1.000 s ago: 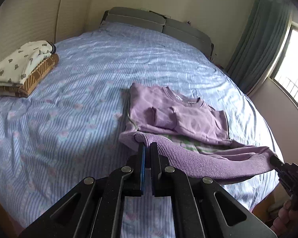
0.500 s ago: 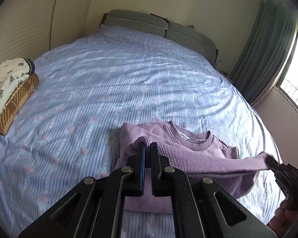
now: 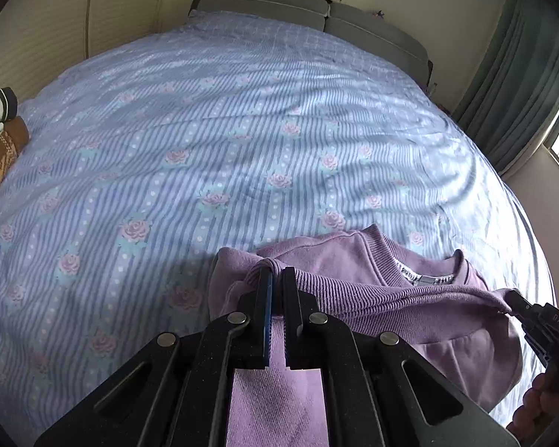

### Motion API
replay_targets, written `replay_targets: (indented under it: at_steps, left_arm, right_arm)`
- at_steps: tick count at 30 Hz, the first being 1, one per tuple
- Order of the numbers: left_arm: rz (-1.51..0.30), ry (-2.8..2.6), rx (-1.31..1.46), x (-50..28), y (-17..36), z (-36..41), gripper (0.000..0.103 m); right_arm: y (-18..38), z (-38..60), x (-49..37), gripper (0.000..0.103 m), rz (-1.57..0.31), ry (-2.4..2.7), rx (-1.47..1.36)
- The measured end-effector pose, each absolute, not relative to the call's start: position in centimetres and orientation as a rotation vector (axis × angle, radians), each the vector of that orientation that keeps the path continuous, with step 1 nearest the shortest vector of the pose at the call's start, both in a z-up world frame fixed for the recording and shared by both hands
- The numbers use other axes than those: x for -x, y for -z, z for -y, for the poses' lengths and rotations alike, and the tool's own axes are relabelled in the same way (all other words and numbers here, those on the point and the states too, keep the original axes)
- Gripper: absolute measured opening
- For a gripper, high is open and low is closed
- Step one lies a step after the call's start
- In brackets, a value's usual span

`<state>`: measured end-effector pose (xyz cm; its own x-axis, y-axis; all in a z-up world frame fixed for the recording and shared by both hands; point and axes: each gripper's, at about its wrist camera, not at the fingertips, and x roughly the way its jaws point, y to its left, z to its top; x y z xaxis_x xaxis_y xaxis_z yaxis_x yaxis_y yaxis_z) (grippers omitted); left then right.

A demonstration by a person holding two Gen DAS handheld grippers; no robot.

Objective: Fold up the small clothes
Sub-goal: 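Lift the hem with the right gripper while the left gripper grasps the hem too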

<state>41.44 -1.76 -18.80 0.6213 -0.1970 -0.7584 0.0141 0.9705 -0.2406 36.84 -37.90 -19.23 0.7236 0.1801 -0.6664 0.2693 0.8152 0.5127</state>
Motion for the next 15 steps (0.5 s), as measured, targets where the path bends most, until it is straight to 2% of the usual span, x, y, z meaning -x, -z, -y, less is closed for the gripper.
replay_targets:
  at_steps: [8, 10, 11, 12, 13, 15]
  left_arm:
    - [-0.891, 0.140, 0.163, -41.4, 19.0, 2.4, 0.008]
    - [-0.875, 0.139, 0.154, -40.9, 18.2, 2.1, 0.013]
    - [-0.859, 0.134, 0.148, -40.4, 17.7, 2.0, 0.022]
    - [-0.843, 0.129, 0.143, -40.0, 17.2, 2.0, 0.031]
    - [-0.829, 0.127, 0.138, -39.7, 16.8, 1.9, 0.035]
    - [-0.812, 0.125, 0.123, -39.1, 16.1, 1.8, 0.036]
  right_arm:
    - [20.1, 36.8, -38.4, 0.012, -0.812, 0.093, -0.558]
    - [19.5, 36.5, -38.0, 0.014, -0.805, 0.094, -0.531]
    - [19.1, 36.4, -37.7, 0.018, -0.797, 0.097, -0.518]
    - [18.7, 36.2, -37.3, 0.027, -0.787, 0.102, -0.502]
    - [18.3, 36.1, -37.0, 0.031, -0.774, 0.110, -0.484]
    - [17.4, 36.1, -36.2, 0.063, -0.748, 0.157, -0.433]
